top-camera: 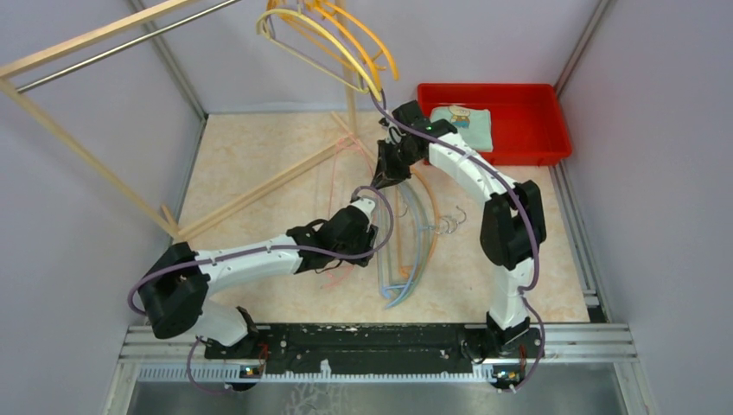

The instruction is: Organize the hangers

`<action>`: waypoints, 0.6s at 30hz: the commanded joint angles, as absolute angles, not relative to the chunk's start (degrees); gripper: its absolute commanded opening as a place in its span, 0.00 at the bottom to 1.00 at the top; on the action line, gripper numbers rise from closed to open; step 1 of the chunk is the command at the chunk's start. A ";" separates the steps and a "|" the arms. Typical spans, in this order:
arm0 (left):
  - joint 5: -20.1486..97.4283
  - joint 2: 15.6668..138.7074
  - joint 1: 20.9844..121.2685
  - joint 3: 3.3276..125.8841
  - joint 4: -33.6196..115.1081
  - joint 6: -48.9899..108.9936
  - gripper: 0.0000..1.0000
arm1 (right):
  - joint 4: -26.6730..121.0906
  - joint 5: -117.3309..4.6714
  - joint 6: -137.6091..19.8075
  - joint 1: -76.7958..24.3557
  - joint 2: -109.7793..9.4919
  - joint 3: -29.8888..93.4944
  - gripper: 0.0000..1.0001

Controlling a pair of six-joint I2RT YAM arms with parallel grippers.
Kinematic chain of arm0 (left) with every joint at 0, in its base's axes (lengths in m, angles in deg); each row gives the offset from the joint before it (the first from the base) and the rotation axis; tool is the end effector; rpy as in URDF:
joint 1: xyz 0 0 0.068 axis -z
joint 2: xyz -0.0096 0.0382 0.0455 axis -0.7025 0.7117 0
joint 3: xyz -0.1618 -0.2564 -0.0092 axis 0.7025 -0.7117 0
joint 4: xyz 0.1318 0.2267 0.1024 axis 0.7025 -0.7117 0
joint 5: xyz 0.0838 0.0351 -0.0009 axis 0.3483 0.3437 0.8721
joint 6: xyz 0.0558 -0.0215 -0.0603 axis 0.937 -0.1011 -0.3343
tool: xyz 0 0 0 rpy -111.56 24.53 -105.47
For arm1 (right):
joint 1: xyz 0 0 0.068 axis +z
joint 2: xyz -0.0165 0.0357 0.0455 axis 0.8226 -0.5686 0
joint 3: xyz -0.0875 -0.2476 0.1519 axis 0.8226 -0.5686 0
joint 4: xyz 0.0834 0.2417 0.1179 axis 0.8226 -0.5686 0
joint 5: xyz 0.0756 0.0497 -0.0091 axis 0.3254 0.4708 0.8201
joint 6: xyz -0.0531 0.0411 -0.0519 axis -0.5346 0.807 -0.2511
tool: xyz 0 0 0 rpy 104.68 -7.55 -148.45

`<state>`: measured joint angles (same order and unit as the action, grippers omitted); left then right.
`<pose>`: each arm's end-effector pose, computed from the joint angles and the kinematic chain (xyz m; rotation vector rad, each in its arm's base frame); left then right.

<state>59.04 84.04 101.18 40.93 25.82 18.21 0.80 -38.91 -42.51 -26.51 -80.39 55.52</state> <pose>0.1982 -0.2716 0.2013 0.5876 2.3279 -0.4179 0.3995 0.2560 0.2709 -0.3005 2.7017 0.8721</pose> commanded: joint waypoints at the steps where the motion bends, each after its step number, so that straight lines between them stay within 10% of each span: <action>1: 59.29 85.12 101.92 39.60 26.85 18.55 0.48 | 1.21 -35.05 -40.67 -26.11 -75.50 60.57 0.00; 6: 60.74 83.38 101.94 37.74 25.39 17.09 0.01 | 0.77 -34.15 -40.18 -26.62 -75.50 61.78 0.00; 13: 65.01 74.43 101.93 36.93 21.56 14.50 0.00 | 1.89 -36.79 -40.67 -31.62 -73.06 55.35 0.28; 18: 71.08 67.05 101.84 39.77 14.17 10.89 0.00 | 3.35 -45.00 -42.30 -37.44 -68.76 47.00 0.80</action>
